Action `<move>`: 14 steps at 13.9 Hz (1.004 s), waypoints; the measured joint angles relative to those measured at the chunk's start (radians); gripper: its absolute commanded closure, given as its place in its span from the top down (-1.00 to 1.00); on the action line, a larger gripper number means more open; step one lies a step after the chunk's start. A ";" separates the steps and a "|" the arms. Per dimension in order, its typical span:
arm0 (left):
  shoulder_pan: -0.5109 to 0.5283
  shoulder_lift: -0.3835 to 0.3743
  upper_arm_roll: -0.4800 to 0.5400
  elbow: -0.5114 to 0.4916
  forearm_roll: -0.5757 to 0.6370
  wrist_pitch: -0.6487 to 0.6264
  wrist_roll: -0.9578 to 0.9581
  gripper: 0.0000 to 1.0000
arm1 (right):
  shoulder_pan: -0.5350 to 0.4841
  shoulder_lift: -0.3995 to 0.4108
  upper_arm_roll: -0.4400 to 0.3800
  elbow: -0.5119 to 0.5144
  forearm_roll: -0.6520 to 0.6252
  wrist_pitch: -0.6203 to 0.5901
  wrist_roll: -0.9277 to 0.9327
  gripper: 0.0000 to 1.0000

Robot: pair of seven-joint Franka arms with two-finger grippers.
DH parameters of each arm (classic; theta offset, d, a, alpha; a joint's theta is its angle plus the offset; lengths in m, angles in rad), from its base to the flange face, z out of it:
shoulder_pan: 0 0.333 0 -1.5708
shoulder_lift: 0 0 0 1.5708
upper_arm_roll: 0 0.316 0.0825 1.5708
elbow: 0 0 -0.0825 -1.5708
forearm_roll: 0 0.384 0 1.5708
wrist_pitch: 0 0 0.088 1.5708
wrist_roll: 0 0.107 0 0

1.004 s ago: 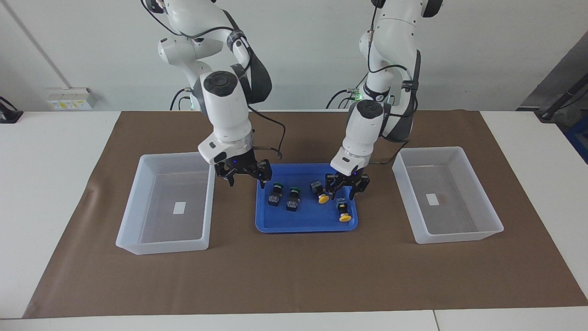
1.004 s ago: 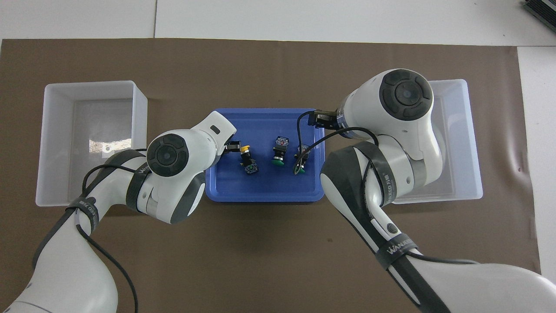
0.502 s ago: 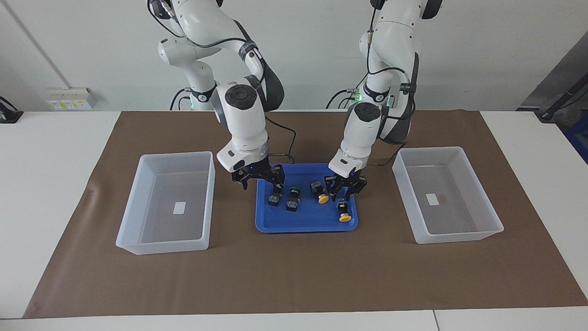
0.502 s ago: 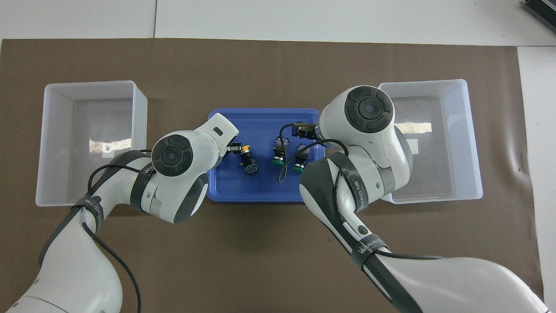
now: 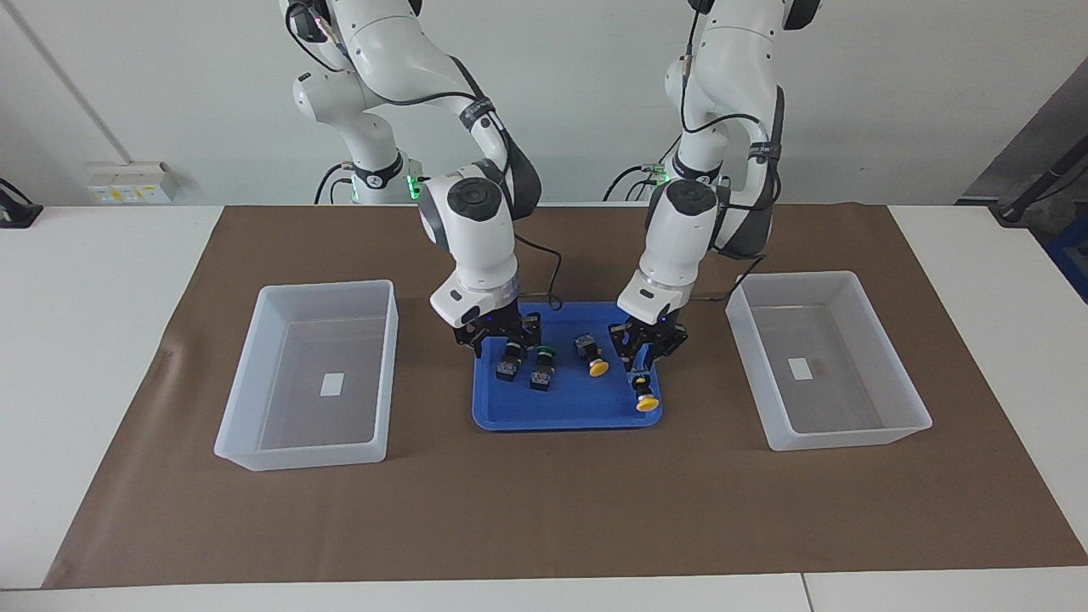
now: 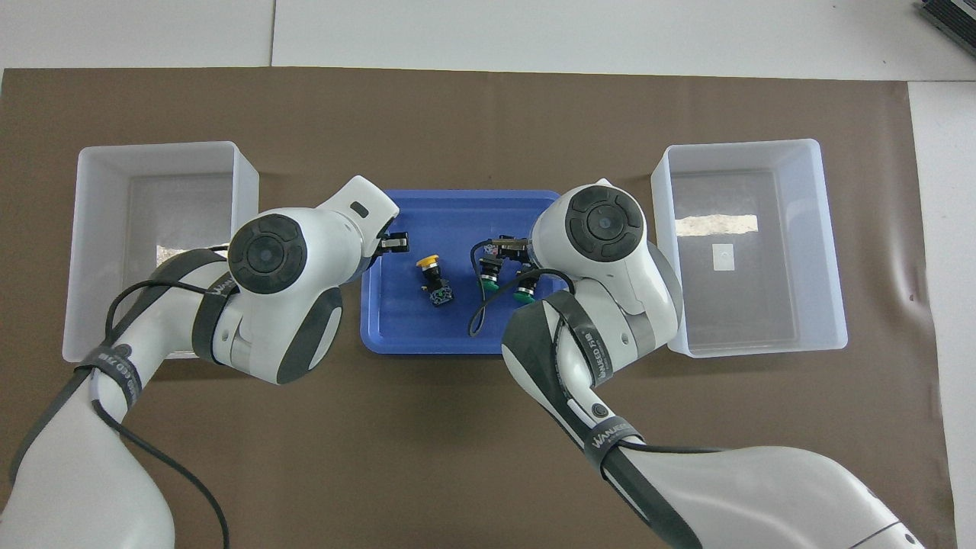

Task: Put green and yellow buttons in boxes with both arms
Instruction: 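Carry the yellow button into the nearby box with the left gripper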

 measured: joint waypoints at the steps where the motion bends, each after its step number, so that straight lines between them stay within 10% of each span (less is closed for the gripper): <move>1: 0.024 -0.034 0.003 0.011 0.000 -0.047 0.004 -1.00 | 0.005 0.007 0.000 -0.002 0.000 0.000 0.003 0.48; 14: 0.442 -0.124 0.009 -0.015 -0.039 -0.067 0.572 -1.00 | 0.026 0.030 -0.004 -0.098 0.000 0.109 0.020 0.39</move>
